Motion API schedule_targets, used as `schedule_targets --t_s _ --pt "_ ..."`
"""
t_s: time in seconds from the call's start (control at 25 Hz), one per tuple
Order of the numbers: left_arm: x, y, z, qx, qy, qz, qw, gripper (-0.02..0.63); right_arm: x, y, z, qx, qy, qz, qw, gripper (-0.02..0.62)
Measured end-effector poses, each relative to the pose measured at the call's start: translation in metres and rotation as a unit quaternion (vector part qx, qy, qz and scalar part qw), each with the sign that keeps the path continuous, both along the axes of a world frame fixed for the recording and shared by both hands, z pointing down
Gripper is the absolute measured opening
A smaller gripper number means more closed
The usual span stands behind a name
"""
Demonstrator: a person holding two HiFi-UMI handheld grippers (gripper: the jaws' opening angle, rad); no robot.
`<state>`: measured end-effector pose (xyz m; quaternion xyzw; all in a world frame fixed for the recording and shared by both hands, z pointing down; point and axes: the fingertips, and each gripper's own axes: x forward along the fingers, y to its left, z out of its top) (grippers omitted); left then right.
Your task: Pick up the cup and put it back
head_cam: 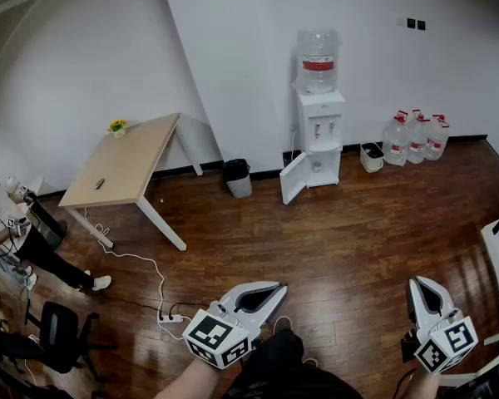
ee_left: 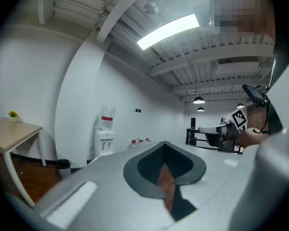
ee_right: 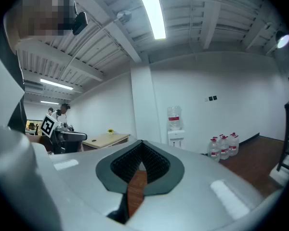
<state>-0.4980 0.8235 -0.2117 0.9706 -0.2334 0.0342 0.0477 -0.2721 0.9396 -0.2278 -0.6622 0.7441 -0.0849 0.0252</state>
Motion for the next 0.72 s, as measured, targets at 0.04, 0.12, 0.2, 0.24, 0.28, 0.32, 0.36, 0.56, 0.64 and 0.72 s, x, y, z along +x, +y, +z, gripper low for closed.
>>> schedule_targets --t_s 0.04,0.12,0.2,0.24,0.28,0.32,0.36,0.56,0.64,0.72 --pt "0.006 -0.003 0.002 -0.003 -0.001 0.001 1.0 0.001 0.002 -0.004 -0.002 0.002 0.008 -0.005 1.0 0.002" --pt "0.017 -0.007 0.007 -0.007 -0.005 0.007 0.9999 0.001 0.004 -0.01 -0.002 0.003 0.021 -0.012 1.0 0.002" --pt "0.025 -0.012 0.014 -0.01 -0.008 0.016 0.9998 0.001 0.004 -0.015 0.002 -0.002 0.025 -0.012 1.0 0.002" --pt "0.029 -0.016 0.016 -0.011 -0.007 0.02 0.9997 0.001 0.005 -0.019 0.006 -0.006 0.023 -0.01 1.0 0.002" --pt "0.032 -0.022 0.019 -0.013 -0.004 0.022 0.9997 0.001 0.007 -0.023 0.01 -0.01 0.02 -0.006 1.0 0.002" --pt "0.035 -0.028 0.021 -0.016 -0.001 0.022 0.9996 0.001 0.011 -0.027 0.014 -0.014 0.017 -0.002 1.0 0.002" --pt "0.04 -0.034 0.023 -0.018 0.0 0.023 0.9996 0.001 0.015 -0.031 0.018 -0.019 0.014 0.001 1.0 0.002" --pt "0.059 -0.072 0.026 -0.016 0.006 0.033 0.9993 0.001 0.032 -0.069 0.018 -0.026 0.021 0.005 0.999 0.002" --pt "0.065 -0.091 0.026 -0.016 0.011 0.03 0.9994 0.001 0.038 -0.09 0.013 -0.023 0.027 0.002 0.999 0.002" --pt "0.07 -0.113 0.024 -0.018 0.015 0.025 0.9994 0.001 0.043 -0.114 0.008 -0.025 0.032 -0.001 0.999 0.002"
